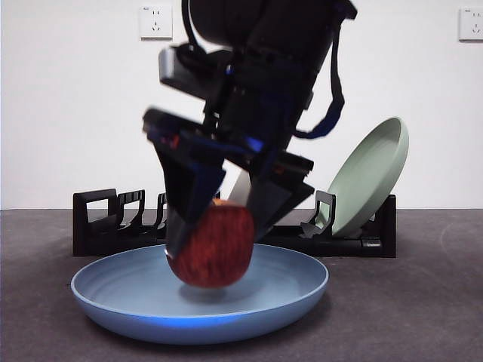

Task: Take the blue plate from the plate rack,put the plate on the table,take the apple from the table,put the apple in the plate

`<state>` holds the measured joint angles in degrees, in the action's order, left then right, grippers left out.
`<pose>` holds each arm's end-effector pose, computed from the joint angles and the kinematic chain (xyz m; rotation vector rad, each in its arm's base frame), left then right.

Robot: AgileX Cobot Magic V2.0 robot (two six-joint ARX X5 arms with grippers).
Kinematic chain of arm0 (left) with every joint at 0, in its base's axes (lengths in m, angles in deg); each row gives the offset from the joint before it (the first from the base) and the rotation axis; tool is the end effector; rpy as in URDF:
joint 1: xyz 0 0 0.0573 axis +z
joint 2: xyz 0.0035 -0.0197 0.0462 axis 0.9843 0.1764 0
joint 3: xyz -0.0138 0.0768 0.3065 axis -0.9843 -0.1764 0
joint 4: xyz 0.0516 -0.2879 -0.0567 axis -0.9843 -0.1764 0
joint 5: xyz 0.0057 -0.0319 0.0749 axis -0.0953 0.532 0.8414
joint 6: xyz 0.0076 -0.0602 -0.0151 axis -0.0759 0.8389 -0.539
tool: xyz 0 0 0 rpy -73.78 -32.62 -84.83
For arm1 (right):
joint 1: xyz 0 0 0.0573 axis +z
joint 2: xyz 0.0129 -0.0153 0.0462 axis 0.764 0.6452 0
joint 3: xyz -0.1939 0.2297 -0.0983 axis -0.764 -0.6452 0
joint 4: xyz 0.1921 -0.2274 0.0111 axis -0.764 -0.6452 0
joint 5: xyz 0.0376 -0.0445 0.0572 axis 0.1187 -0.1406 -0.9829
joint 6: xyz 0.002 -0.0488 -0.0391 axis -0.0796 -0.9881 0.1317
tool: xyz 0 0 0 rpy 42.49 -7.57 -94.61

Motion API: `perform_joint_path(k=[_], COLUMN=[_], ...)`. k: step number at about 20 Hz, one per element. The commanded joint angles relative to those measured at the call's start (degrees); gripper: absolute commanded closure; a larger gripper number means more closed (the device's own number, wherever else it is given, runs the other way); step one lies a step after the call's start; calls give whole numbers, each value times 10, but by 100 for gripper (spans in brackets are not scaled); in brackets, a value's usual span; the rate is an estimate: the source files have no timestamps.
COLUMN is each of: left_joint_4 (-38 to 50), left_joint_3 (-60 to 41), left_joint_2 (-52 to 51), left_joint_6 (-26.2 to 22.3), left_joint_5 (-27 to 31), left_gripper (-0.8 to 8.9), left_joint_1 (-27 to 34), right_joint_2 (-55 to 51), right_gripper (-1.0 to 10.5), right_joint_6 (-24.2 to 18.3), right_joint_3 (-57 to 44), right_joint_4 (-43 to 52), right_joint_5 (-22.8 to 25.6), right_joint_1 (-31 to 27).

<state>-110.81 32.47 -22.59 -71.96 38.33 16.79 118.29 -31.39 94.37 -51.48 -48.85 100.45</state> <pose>0.0845 -0.1133 0.5234 0.2280 0.2877 -0.4862 0.2507 0.3111 0.2042 -0.4052 1.1022 0.8185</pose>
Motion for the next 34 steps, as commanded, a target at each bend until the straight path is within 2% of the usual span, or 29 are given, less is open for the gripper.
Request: perform_joint_path(k=[1, 2, 3, 6, 7, 8, 12, 16, 22, 24, 26, 27, 28, 30, 31, 34], left_joint_4=[2, 1, 1, 1, 0, 0, -4, -17, -32, -44, -52, -55, -56, -55, -51, -25], left_joint_3=[-1, -1, -1, -1, -1, -1, -1, -1, -1, -1, -1, -1, -1, -1, -1, -2], left_joint_2=[-1, -1, -1, 0, 0, 0, 0, 1, 28, 49, 69, 79, 88, 103, 109, 118], left_joint_6=[3, 4, 4, 4, 4, 4, 19, 19, 45, 45, 45, 43, 38, 14, 12, 10], left_joint_5=[2, 2, 2, 2, 2, 2, 2, 2, 2, 3, 3, 3, 3, 3, 3, 2], left_gripper=[288, 288, 288, 288, 288, 288, 288, 288, 288, 295, 358, 399, 486, 775, 824, 822], left_joint_1=[2, 2, 2, 2, 2, 2, 2, 2, 2, 2, 2, 2, 2, 2, 2, 2], right_joint_2=[14, 16, 17, 17, 17, 17, 17, -12, -159, -219, -277, -304, -329, -372, -390, -424], right_gripper=[948, 929, 856, 434, 351, 317, 312, 316, 321, 322, 328, 390, 502, 793, 933, 957], right_joint_6=[3, 3, 3, 10, 10, 10, 25, 25, 45, 44, 42, 42, 42, 42, 40, 38], right_joint_3=[1, 1, 1, 1, 1, 1, 2, 2, 2, 2, 2, 2, 2, 2, 2, 1], right_joint_4=[3, -2, -5, -11, -12, -12, 2, 6, -2, -12, -24, -32, -42, -65, -78, -118], right_joint_5=[4, 3, 3, 3, 3, 4, 2, 4, 12, 47, 94, 112, 130, 170, 183, 189], right_joint_1=[2, 2, 2, 2, 2, 2, 2, 0, 0, -1, -1, -4, -8, -16, -21, -43])
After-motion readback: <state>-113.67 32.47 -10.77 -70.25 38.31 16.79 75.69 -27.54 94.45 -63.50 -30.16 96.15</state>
